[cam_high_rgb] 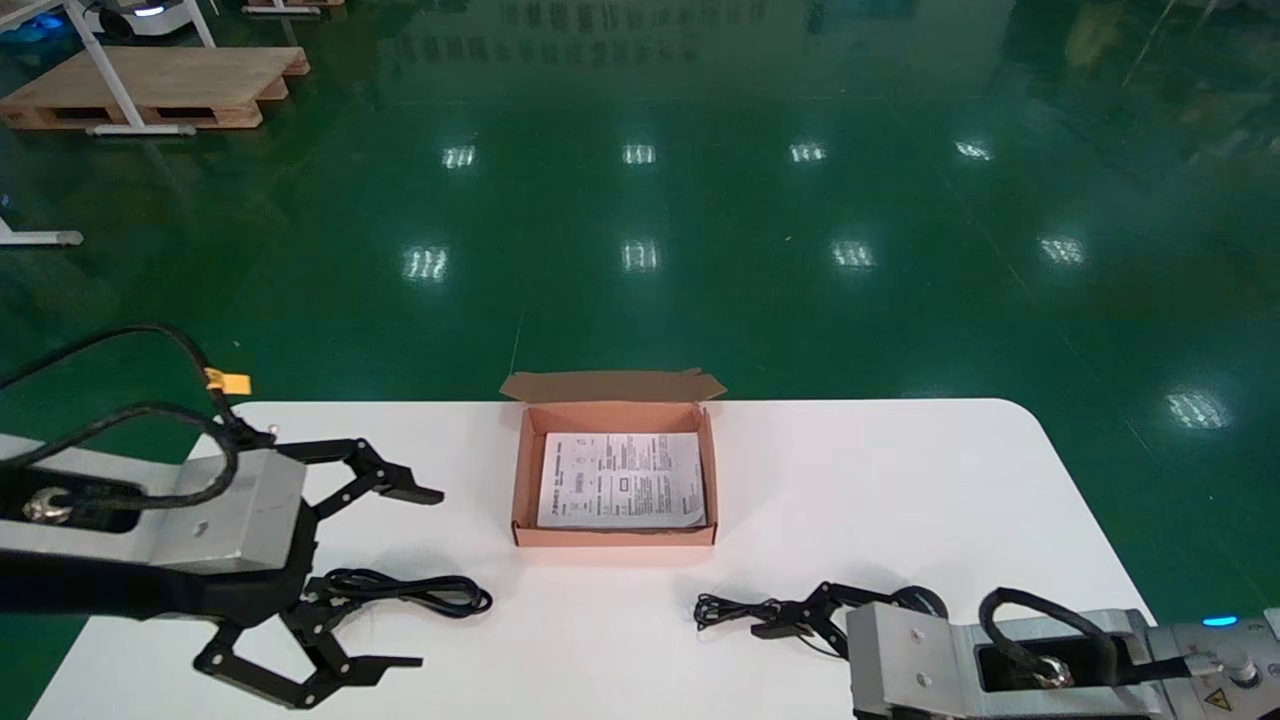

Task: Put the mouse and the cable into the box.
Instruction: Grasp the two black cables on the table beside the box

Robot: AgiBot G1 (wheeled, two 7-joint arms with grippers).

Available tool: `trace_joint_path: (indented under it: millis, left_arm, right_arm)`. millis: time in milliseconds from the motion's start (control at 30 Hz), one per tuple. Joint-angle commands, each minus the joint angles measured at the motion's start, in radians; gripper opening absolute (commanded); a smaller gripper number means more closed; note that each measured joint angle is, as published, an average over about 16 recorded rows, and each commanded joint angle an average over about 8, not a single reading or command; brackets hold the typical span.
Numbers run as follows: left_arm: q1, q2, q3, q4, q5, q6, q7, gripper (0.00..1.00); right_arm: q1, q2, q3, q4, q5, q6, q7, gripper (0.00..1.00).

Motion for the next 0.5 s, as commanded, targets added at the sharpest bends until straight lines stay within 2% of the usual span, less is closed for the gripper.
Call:
trace_joint_path:
  millis: [33,167,233,367,500]
  left_arm:
    - [-0.015,0.007,0.01,0.005,0.007,0.0,-0.006,1.0]
    - [-0.005,0.002,0.012,-0.004,0.018,-0.005,0.007,1.0]
    - [-0.005,0.006,0.029,-0.012,0.058,-0.014,0.022,1.0]
    - [-0.011,0.058,0.095,-0.02,0.213,-0.069,0.053,1.0]
    - [0.002,0.152,0.166,0.014,0.404,-0.168,0.077,1.0]
  right_arm:
    - [0.004,-0.008,-0.007,0.0,-0.017,0.007,0.003,1.0]
    - [0.003,-0.005,-0.004,-0.006,-0.013,0.003,-0.003,1.0]
    - [0.0,-0.014,-0.011,-0.018,-0.03,0.013,0.0,1.0]
    - [0.004,-0.073,-0.048,-0.068,-0.121,0.065,0.033,1.0]
    - [0.034,-0.175,-0.106,-0.154,-0.27,0.147,0.093,1.0]
